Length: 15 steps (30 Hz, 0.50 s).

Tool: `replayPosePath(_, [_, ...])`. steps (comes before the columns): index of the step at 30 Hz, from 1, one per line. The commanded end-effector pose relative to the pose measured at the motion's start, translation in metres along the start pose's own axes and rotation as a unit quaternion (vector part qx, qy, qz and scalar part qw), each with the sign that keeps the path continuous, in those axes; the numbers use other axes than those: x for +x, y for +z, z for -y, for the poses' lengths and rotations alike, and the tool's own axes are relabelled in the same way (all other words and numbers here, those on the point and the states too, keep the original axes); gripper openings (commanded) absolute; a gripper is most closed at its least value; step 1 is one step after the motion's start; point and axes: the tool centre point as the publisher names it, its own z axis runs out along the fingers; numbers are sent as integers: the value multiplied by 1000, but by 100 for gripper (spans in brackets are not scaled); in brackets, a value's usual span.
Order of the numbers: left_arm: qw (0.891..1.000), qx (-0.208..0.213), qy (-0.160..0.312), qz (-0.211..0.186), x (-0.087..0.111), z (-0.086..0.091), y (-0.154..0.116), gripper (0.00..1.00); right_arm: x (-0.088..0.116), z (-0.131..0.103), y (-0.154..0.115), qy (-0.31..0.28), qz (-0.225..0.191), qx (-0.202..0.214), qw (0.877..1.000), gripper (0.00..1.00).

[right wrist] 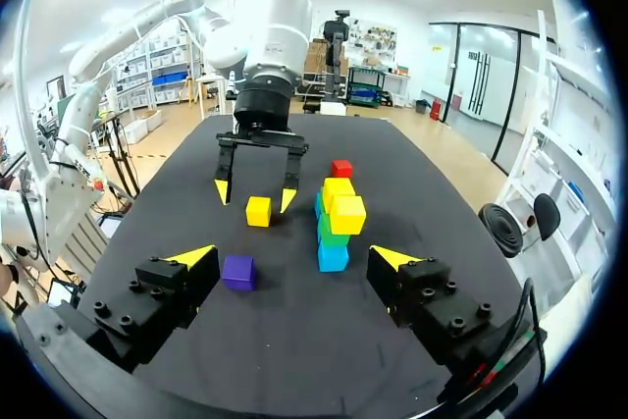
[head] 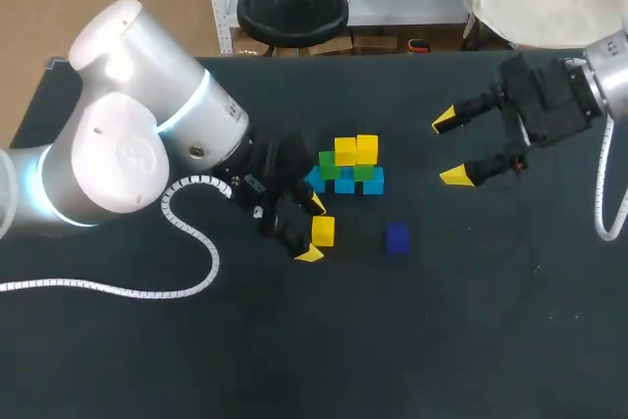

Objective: Place the blue cubes, place green cubes on the blue cubes, place the yellow cubes on the green cubes, then place the red cubes on the yellow cubes, and place purple cube on the red cubes.

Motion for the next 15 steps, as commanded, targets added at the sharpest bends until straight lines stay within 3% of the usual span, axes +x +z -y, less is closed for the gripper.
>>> replayPosePath(1, [1000, 1, -4, -1, -1, 1, 2, 88, 0, 0, 0, 0, 1, 0, 1000, 100])
replayPosePath(7, [1000, -1, -6, 3, -4, 4, 2, 73, 0, 0, 0, 0, 1, 0, 1000, 100])
replayPosePath(11, [1000, -3, -7, 5, -4, 5, 1, 54, 0, 0, 0, 0, 1, 0, 1000, 100])
replayPosePath(15, [1000, -4, -8, 7, -4, 5, 1, 49, 0, 0, 0, 0, 1, 0, 1000, 100])
